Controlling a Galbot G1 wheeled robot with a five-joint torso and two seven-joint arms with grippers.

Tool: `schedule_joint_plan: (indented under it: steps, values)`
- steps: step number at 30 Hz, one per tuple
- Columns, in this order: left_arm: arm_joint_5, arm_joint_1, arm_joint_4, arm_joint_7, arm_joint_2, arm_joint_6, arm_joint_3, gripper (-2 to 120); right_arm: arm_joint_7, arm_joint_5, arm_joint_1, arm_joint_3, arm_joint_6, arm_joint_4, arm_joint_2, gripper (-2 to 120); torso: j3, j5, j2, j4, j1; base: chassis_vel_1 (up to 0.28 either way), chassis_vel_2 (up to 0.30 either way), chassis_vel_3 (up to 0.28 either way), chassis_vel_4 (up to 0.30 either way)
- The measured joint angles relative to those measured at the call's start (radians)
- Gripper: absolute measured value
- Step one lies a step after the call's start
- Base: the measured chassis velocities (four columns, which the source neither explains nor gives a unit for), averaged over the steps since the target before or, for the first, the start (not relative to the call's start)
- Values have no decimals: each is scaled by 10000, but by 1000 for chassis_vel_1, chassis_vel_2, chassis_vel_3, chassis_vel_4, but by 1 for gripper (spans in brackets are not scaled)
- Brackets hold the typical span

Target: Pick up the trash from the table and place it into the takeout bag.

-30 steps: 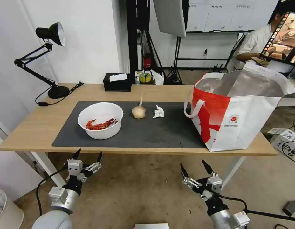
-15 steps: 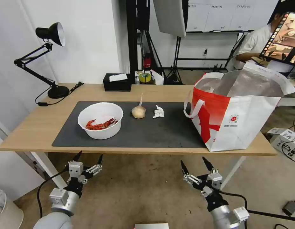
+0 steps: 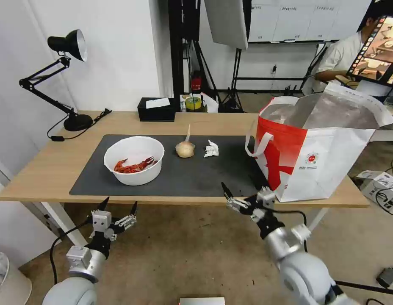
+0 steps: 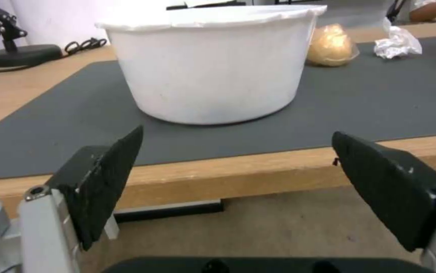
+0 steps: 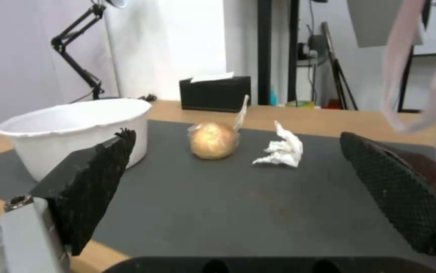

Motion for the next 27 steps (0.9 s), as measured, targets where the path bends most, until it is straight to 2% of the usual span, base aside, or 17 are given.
schedule_joint_plan:
  steps: [5, 7, 9, 11, 13, 14, 17, 19, 20, 22, 26, 27]
  values:
    - [-23, -41, 75, -8, 0, 16, 9, 100, 326, 459, 1014, -477, -543, -236, -423, 100, 0, 0, 0, -1, 0, 0, 0, 0, 0]
    - [-38, -59, 121, -13, 4, 22, 12, 100, 599, 642, 1944, -976, -1010, -484, -596, 100, 0, -1, 0, -1, 0, 0, 0, 0, 0]
    - [-41, -62, 124, -13, 4, 22, 12, 100, 650, 665, 2101, -1073, -1083, -526, -608, 100, 0, -1, 0, -1, 0, 0, 0, 0, 0]
    - [-78, -72, 134, -15, 29, 50, 13, 100, 1232, 976, 3346, -2008, -1750, -908, -537, 100, 0, -1, 0, 0, 0, 0, 0, 0, 0]
    - [-85, -72, 138, -17, 37, 53, 12, 100, 1289, 1003, 3453, -2101, -1803, -950, -512, 100, 0, -2, 0, 0, 0, 0, 0, 0, 0]
    - [-118, -76, 164, -17, 99, 65, 8, 100, 1611, 1067, 4024, -2615, -2020, -1267, -336, 100, 0, -4, 0, 0, 0, 0, 0, 0, 0]
    - [-164, -85, 201, -18, 205, 71, -25, 100, 1955, 1071, 4606, -3163, -2190, -1768, -39, 100, 0, -2, 0, 0, 0, 0, 0, 0, 0]
    - [-228, -87, 213, -19, 267, 76, -90, 100, 2606, 1092, 5333, -3742, -2365, -2417, 423, 100, 0, -1, 0, 0, 0, 0, 0, 0, 0]
    - [-228, -87, 213, -19, 267, 76, -90, 100, 2606, 1092, 5333, -3742, -2365, -2417, 423, 100, 0, -1, 0, 0, 0, 0, 0, 0, 0]
    - [-244, -54, 219, -19, 268, 79, -105, 100, 3486, 1213, 6079, -4209, -2600, -2990, 803, 100, 0, -2, -1, 1, 0, 0, 0, 0, 0]
    - [-242, -26, 232, -19, 257, 81, -104, 100, 3997, 1307, 6543, -4464, -2807, -3332, 1023, 100, 0, -3, -1, 1, 0, 0, 0, 0, 0]
    - [-235, -13, 237, -19, 249, 80, -102, 100, 4403, 1420, 6906, -4632, -3012, -3623, 1200, 100, 0, -3, 0, -1, 0, 0, 0, 0, 0]
